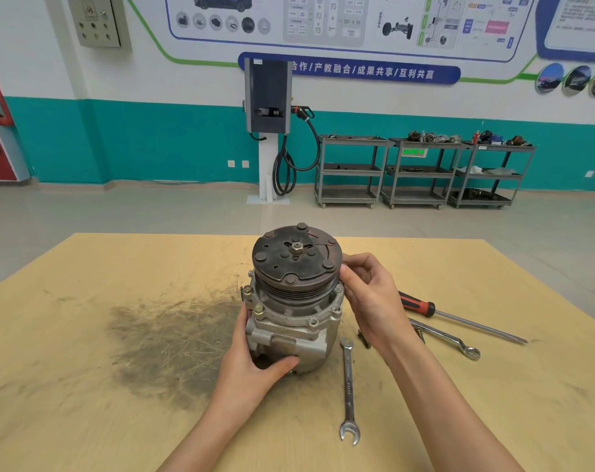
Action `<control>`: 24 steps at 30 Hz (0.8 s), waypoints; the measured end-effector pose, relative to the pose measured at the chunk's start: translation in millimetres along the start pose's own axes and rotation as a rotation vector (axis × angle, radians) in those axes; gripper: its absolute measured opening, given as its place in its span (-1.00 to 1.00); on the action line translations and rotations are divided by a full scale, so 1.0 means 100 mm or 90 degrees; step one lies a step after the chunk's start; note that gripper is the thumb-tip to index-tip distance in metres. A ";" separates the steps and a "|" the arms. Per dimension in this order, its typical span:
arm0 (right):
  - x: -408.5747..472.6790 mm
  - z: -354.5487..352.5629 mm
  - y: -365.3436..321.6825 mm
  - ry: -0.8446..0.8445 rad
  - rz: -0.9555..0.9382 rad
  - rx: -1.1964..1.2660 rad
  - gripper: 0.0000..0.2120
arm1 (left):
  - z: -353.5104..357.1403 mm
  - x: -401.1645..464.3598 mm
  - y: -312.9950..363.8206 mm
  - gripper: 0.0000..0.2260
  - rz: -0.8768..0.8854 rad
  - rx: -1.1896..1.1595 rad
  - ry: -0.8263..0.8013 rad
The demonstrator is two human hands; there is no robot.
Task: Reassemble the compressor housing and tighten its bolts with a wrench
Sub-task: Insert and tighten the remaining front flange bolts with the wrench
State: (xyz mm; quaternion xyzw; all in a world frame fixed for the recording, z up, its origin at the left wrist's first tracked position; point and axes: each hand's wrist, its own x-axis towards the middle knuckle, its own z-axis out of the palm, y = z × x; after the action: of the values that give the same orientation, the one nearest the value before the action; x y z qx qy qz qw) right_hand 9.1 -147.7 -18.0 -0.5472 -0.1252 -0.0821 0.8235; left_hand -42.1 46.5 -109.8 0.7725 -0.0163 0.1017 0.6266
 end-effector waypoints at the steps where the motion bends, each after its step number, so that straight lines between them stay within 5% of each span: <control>1: 0.00 0.00 0.00 -0.005 -0.002 0.005 -0.88 | 0.00 0.00 0.00 0.06 0.003 -0.001 0.000; 6: -0.03 -0.03 -0.02 -0.068 0.002 0.009 -0.83 | 0.00 0.01 -0.02 0.06 0.012 -0.006 -0.001; 24: -0.03 -0.02 -0.02 -0.037 0.011 0.007 -0.92 | 0.01 0.03 -0.06 0.15 0.005 -0.028 0.001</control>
State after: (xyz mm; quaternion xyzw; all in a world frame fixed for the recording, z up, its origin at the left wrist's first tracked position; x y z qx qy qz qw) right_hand 5.8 -150.6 -17.6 -0.5455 -0.1450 -0.0585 0.8234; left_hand -37.9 47.2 -115.6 0.7582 -0.0213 0.1045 0.6432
